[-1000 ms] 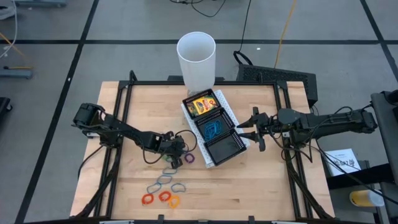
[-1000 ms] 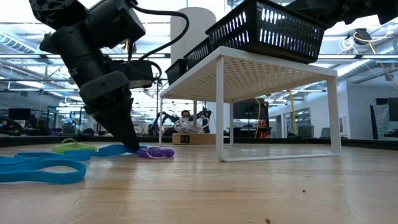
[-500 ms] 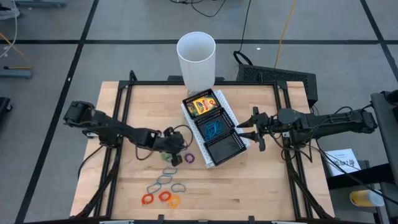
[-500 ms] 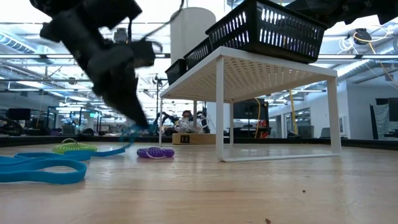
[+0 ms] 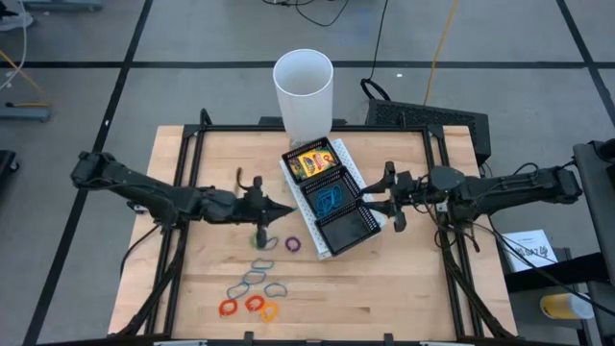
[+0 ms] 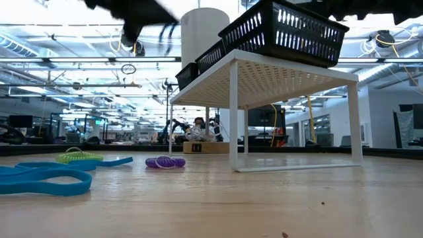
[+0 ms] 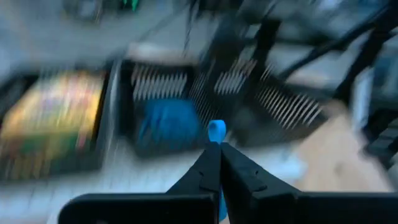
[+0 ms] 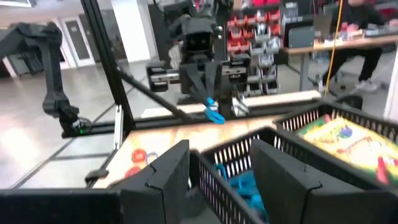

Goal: Pick & Place Office Desk Supplies
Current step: Put the blue rubber band into the middle black bin on the shelf

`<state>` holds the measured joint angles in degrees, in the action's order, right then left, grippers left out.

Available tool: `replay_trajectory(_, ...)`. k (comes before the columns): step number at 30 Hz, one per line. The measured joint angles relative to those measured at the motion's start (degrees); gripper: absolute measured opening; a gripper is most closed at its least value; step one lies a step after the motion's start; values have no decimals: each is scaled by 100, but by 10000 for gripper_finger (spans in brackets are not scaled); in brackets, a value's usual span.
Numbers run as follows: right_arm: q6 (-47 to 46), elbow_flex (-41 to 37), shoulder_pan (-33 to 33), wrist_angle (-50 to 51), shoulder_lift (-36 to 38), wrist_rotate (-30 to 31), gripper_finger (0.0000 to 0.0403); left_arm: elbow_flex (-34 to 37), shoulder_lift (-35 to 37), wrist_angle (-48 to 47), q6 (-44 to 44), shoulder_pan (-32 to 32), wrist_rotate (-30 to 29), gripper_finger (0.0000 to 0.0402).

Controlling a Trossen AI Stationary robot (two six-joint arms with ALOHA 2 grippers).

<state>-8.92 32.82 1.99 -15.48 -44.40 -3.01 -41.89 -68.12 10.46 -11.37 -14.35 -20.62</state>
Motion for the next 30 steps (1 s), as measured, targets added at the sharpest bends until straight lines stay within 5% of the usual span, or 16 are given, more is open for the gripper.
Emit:
replay_trajectory(7, 294, 0, 1, -1470, -846, -25, 160, 0, -138, 1866, 1244, 17, 599, 5)
replay_trajectory(14, 404, 44, 10, -2870, -1749, -777, 164, 0, -608, 3223, 1407, 284, 1248, 4)
replay_trajectory(24, 639, 725, 214, -2971, -2841, -755, 248, -772, -1486, 3302, 1396, 731, 2056, 3)
replay_trajectory(30, 666, 898, 222, -3006, -3096, -280, 263, -1047, -1822, 3282, 1396, 851, 2367, 3)
